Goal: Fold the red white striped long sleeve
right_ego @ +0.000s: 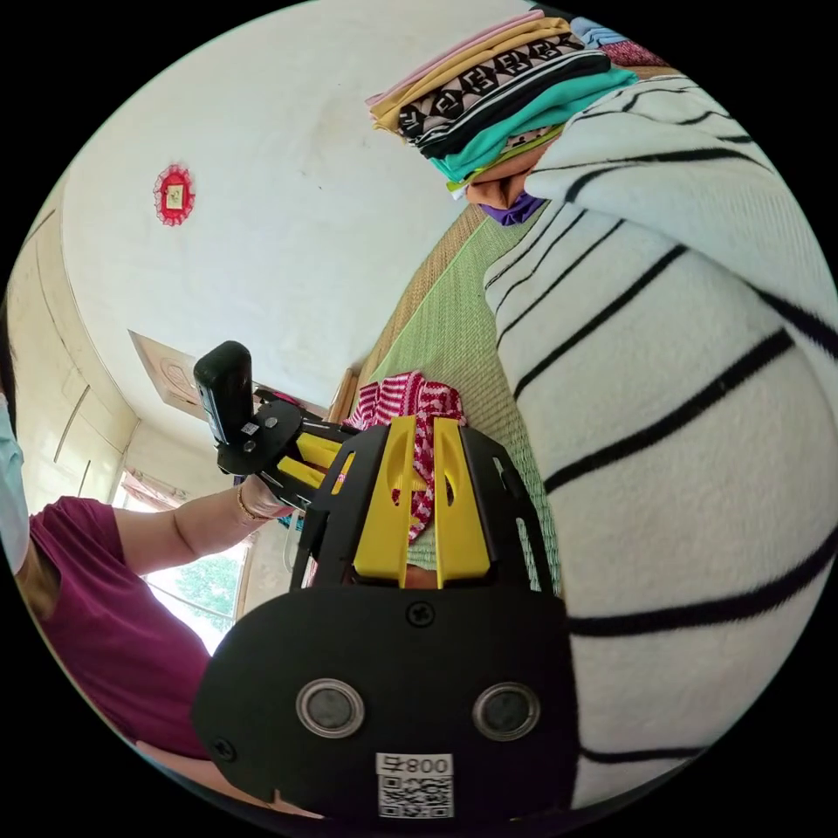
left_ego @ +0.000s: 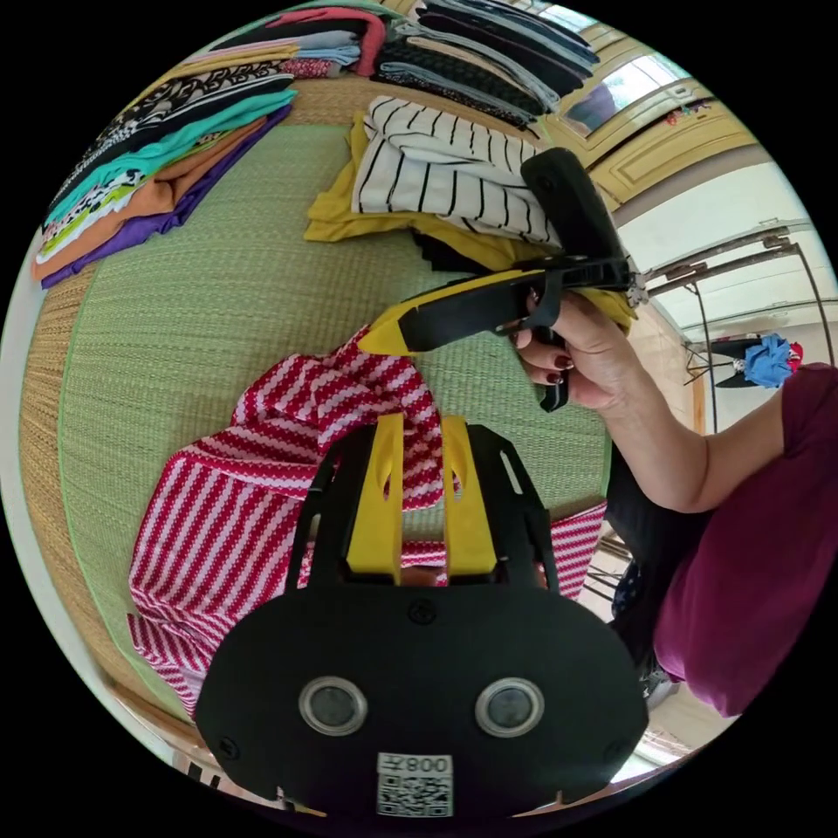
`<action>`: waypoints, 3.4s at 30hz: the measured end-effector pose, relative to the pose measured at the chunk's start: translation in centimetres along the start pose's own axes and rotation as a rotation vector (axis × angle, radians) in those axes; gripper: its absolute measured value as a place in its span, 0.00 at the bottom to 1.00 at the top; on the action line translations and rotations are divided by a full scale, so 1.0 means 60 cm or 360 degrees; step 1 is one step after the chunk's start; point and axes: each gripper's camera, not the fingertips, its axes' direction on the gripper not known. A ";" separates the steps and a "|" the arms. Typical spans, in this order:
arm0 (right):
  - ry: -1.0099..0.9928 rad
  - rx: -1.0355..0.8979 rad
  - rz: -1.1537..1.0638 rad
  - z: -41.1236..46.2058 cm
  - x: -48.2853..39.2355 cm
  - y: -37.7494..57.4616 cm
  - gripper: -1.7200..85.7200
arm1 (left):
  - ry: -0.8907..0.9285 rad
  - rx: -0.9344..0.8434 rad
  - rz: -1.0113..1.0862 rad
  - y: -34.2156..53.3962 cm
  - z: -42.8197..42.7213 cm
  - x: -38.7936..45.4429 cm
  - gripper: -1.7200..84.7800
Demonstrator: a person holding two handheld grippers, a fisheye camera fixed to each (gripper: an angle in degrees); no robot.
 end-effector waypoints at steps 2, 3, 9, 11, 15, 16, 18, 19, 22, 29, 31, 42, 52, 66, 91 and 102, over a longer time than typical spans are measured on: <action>0.0008 -0.0004 0.0006 0.001 0.000 -0.003 0.06 | -0.0028 0.0006 -0.0015 0.005 -0.004 -0.003 0.06; 0.0014 -0.0006 0.0008 0.002 0.000 -0.005 0.06 | -0.0004 0.0021 -0.0033 0.010 -0.008 -0.007 0.05; -0.0009 0.0017 -0.0010 -0.005 -0.008 -0.014 0.07 | 0.0139 0.0213 -0.0172 0.059 -0.062 -0.037 0.03; -0.0038 0.0056 -0.0027 -0.013 -0.012 -0.015 0.08 | 0.0168 0.0290 -0.0209 0.078 -0.087 -0.048 0.03; -0.0026 0.0142 -0.0081 -0.037 -0.030 -0.019 0.11 | 0.0169 0.0435 -0.0234 0.115 -0.149 -0.066 0.03; 0.0002 0.0160 -0.0098 -0.042 -0.037 -0.020 0.12 | 0.0166 0.0448 -0.0231 0.119 -0.157 -0.068 0.03; 0.0052 0.0178 -0.0103 -0.046 -0.045 -0.023 0.12 | 0.0126 0.0484 -0.0210 0.135 -0.187 -0.074 0.03; 0.0055 0.0187 -0.0103 -0.047 -0.048 -0.025 0.12 | 0.0120 0.0489 -0.0201 0.139 -0.193 -0.075 0.03; 0.0157 0.0151 -0.0094 -0.042 -0.060 -0.035 0.13 | 0.0095 0.0492 -0.0168 0.157 -0.214 -0.080 0.03; 0.0170 0.0276 -0.0175 -0.079 -0.105 -0.049 0.13 | 0.0089 0.0488 -0.0095 0.214 -0.250 -0.086 0.03; 0.0104 0.0223 -0.0169 -0.068 -0.107 -0.059 0.13 | 0.0077 0.0484 -0.0087 0.230 -0.256 -0.089 0.03; 0.0116 0.0128 -0.0193 -0.057 -0.156 -0.108 0.08 | 0.0070 0.0469 -0.0017 0.320 -0.274 -0.126 0.03; -0.0016 0.0293 -0.0248 -0.127 -0.250 -0.154 0.02 | -0.0027 0.0467 -0.0043 0.422 -0.304 -0.183 0.03; -0.0454 0.0006 -0.0555 -0.023 -0.541 -0.252 0.02 | -0.0211 0.0738 -0.0235 0.854 -0.366 -0.232 0.03; -0.0369 -0.1093 -0.0465 0.565 -0.844 -0.238 0.02 | 0.0170 0.0751 -0.1280 1.712 0.051 -0.383 0.03; -0.0142 -0.1303 -0.0552 0.664 -0.917 -0.234 0.03 | 0.0205 0.0723 -0.1457 1.844 0.205 -0.391 0.05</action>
